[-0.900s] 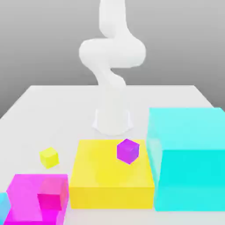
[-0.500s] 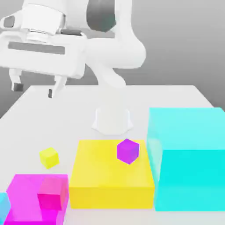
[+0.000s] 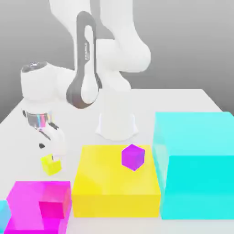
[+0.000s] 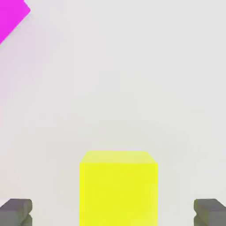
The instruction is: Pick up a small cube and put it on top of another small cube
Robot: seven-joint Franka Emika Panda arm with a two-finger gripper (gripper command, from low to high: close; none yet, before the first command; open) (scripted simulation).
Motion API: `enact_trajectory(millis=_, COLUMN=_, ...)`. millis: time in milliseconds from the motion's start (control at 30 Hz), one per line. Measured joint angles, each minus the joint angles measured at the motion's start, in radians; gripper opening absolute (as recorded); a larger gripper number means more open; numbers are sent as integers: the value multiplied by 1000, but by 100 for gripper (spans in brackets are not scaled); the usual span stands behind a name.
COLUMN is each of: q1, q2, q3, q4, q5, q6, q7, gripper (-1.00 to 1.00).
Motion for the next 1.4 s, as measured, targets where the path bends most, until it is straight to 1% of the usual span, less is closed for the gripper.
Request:
enact_trajectory(millis=67, q1=-78, q2=71, q3=85, q4=13, q5=35, q6=58, q7=-28, gripper=0)
enact_trajectory(millis=100, q1=-112, q2=107, q3=119, q4=20, q5=40, q6=88, q7=-34, gripper=-100)
enact_trajectory(millis=267, q1=-113, q2=106, q3=119, q4=20, q5=37, q6=88, q7=-32, gripper=-100)
enact_trajectory(millis=300, q1=-130, q2=124, q3=136, q4=23, q5=38, q6=102, q7=-33, gripper=-100)
enact_trajectory(millis=367, q1=-110, q2=92, q3=114, q4=17, q5=27, q6=76, q7=-23, gripper=-100)
enact_trajectory(millis=433, q1=-71, q2=30, q3=65, q4=4, q5=-18, q6=26, q7=13, gripper=-100)
enact_trajectory(millis=500, q1=-57, q2=-40, q3=32, q4=-10, q5=-88, q6=-29, q7=63, gripper=-100)
enact_trajectory(millis=567, q1=-65, q2=-112, q3=20, q4=-24, q5=-148, q6=-87, q7=104, gripper=-100)
enact_trajectory(millis=600, q1=-72, q2=-143, q3=17, q4=-26, q5=-166, q6=-115, q7=117, gripper=-100)
enact_trajectory(millis=633, q1=-77, q2=-150, q3=21, q4=-7, q5=-161, q6=-142, q7=122, gripper=-100)
enact_trajectory(millis=800, q1=-46, q2=-109, q3=64, q4=156, q5=-113, q6=-267, q7=150, gripper=-100)
enact_trajectory(millis=967, q1=-16, q2=-48, q3=82, q4=337, q5=-98, q6=-391, q7=206, gripper=-100)
enact_trajectory(millis=1167, q1=16, q2=23, q3=104, q4=554, q5=-109, q6=-538, q7=296, gripper=-100)
enact_trajectory(millis=1400, q1=67, q2=100, q3=131, q4=806, q5=-144, q6=-706, q7=413, gripper=-100)
